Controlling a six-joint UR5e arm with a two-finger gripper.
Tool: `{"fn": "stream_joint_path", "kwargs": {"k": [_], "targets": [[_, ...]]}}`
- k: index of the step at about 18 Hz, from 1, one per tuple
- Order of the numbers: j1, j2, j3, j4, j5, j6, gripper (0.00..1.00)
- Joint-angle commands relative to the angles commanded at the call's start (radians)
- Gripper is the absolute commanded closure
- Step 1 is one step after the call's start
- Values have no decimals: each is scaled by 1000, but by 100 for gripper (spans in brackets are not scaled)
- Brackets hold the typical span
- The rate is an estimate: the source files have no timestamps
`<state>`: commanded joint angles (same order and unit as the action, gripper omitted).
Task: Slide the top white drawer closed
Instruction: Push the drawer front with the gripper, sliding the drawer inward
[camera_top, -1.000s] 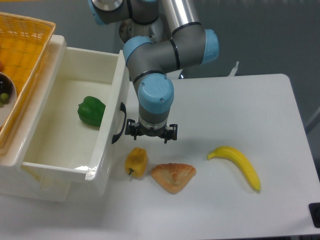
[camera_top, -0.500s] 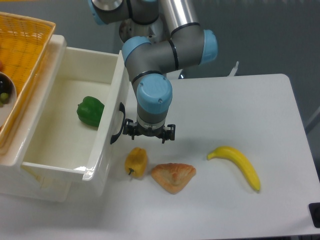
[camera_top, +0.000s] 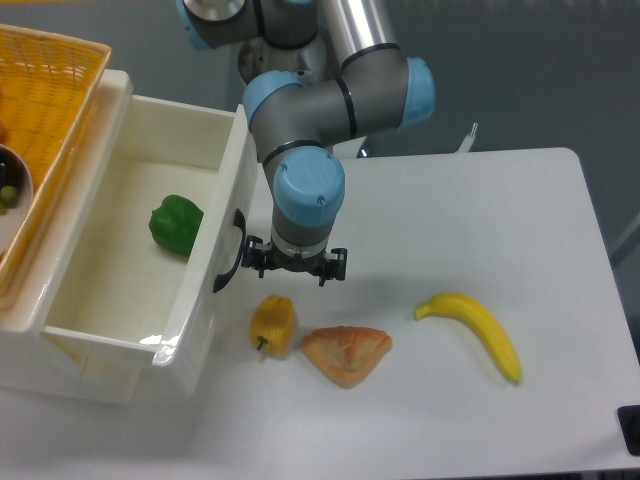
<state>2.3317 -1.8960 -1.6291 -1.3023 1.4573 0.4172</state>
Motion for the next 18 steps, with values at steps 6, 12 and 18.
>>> {"fn": "stream_joint_path", "kwargs": {"k": [6,12,18], "targets": [[-9,0,0,-3,-2,0,0],[-23,2,0,-6,-3,0,0],[-29,5,0,-12,-17,2,0]]}}
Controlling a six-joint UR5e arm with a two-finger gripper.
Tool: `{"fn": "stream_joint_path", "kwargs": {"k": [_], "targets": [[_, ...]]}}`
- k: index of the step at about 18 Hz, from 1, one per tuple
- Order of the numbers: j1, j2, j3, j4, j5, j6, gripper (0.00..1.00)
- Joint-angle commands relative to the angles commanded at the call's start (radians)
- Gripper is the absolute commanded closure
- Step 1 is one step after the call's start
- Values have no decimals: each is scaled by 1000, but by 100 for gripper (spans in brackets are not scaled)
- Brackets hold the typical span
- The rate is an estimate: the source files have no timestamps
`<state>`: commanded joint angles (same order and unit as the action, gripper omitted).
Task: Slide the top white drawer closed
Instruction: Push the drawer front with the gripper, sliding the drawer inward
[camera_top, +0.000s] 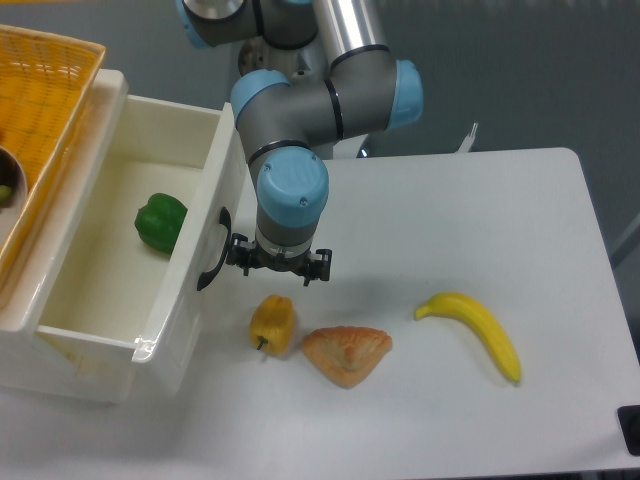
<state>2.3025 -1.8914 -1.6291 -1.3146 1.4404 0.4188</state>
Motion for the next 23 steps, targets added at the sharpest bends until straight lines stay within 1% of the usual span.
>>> {"fn": "stream_joint_path", "kwargs": {"k": [16,23], "targets": [[-3,3,0,-15,-40,0,0],[-18,5,2,-23,-67,0,0]]}}
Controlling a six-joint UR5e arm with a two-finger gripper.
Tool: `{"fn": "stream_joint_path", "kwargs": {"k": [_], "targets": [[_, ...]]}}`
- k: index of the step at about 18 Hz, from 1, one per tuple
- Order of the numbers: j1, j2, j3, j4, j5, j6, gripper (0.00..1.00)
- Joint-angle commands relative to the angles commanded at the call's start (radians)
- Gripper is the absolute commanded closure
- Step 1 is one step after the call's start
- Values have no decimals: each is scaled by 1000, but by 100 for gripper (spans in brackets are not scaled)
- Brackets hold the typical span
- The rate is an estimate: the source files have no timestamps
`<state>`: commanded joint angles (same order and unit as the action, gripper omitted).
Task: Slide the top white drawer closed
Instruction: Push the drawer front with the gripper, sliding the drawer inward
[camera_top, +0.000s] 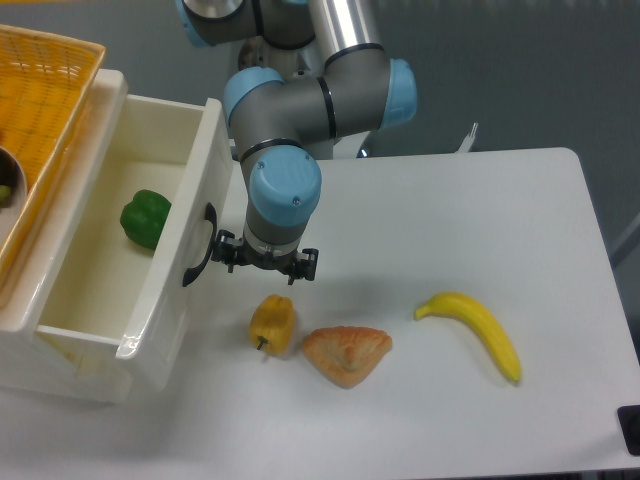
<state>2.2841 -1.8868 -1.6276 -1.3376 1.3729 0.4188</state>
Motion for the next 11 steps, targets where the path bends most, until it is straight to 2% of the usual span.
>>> {"fn": "stream_joint_path", "kwargs": {"k": [11], "targets": [[-15,2,-2,-2,0,-2,0]]}}
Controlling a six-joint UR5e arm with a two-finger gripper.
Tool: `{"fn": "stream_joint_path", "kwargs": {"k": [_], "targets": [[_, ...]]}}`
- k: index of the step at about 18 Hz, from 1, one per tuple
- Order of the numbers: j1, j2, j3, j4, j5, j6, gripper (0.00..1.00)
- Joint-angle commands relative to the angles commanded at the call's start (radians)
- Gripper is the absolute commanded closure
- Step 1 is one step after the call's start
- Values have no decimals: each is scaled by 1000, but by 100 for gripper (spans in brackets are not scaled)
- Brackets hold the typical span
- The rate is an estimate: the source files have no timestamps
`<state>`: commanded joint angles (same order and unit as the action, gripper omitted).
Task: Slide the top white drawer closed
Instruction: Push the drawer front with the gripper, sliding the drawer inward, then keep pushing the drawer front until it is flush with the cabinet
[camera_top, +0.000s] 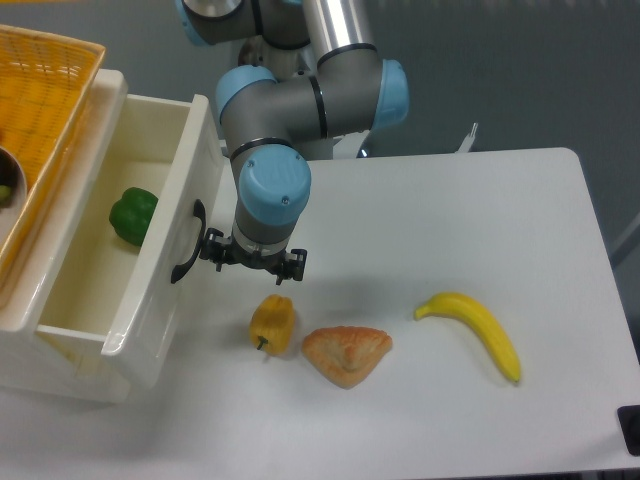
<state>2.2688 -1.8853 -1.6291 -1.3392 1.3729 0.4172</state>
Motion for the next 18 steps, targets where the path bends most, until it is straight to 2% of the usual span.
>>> {"fn": "stream_joint_path", "kwargs": {"k": [18], "targets": [[-34,6,6,-2,-12,-8,0]]}}
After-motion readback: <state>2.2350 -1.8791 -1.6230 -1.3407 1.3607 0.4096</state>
